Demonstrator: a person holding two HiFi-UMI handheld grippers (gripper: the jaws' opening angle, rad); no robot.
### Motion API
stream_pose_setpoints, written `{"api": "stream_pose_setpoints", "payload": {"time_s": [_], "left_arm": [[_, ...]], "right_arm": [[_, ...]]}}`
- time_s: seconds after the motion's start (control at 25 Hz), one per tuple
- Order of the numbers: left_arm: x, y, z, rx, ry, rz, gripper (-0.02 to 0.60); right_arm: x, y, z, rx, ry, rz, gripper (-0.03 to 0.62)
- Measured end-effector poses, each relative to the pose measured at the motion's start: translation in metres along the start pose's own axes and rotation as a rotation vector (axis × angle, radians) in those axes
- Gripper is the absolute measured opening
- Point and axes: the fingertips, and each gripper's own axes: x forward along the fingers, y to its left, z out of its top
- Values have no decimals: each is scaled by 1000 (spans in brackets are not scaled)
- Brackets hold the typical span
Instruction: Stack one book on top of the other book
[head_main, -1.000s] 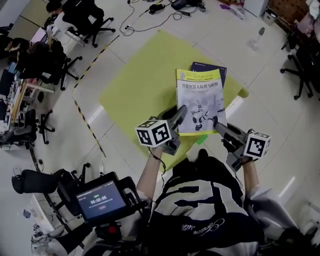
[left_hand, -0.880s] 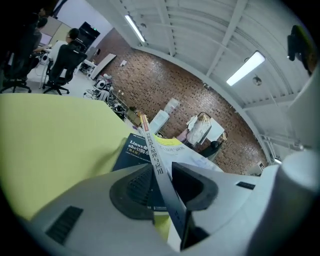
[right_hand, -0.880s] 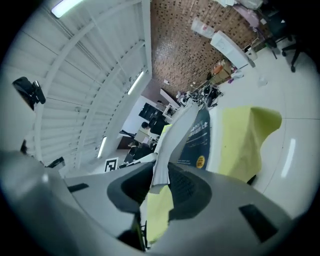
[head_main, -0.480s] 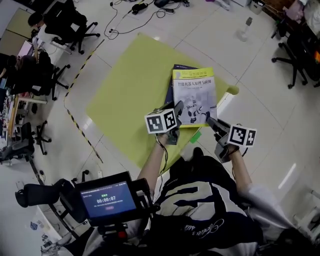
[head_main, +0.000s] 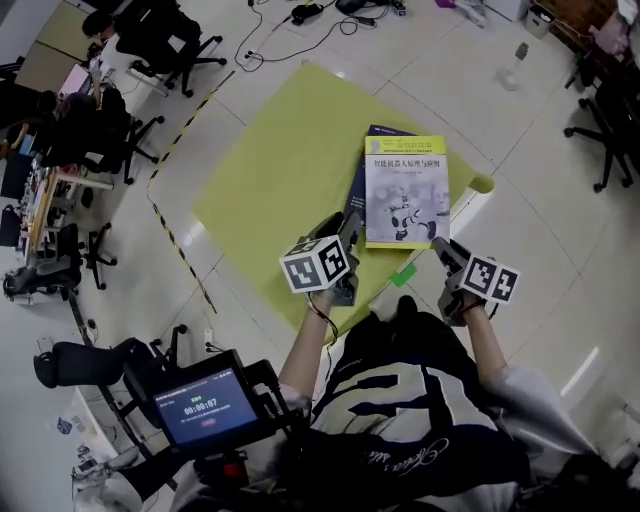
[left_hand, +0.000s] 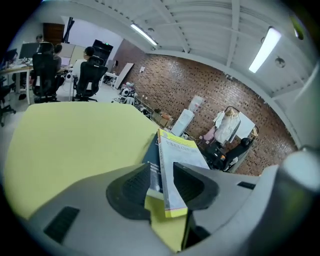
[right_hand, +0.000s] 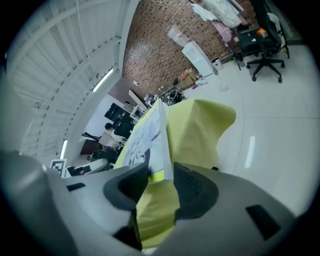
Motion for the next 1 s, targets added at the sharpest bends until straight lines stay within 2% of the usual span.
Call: {"api": "stream_pose_setpoints", "payload": {"time_s": [0.12,0.24,0.4,0.52,0.72,0.92,1.0], "left_arm": [[-25,-12,-15,1,-26,-17,137],[-48,-26,-32,-11,-47,-47,137],[-79,-42,-52,-25,-79,-93,135],[-105,-45,-57,1,-107,-114,135],[-165,-47,-69,70,-127,-172,135],[-233,-37,-112,92,-100,-235,127],[-256,-30,-131,105,-86,-241,95]], "right_arm": [[-12,-6,-5,-22,-32,-60,144],[-22,-2,-13,-52,-46,-68,144],[-42,26,-33,-148,-65,-5,137],[-57,61,-54,-204,-95,73,108],[-76,114,-99,-244,-140,121,-3],[-103,157,-166,-250,-177,145,-3],[-117,170,-196,-233,-197,150,-3]]}}
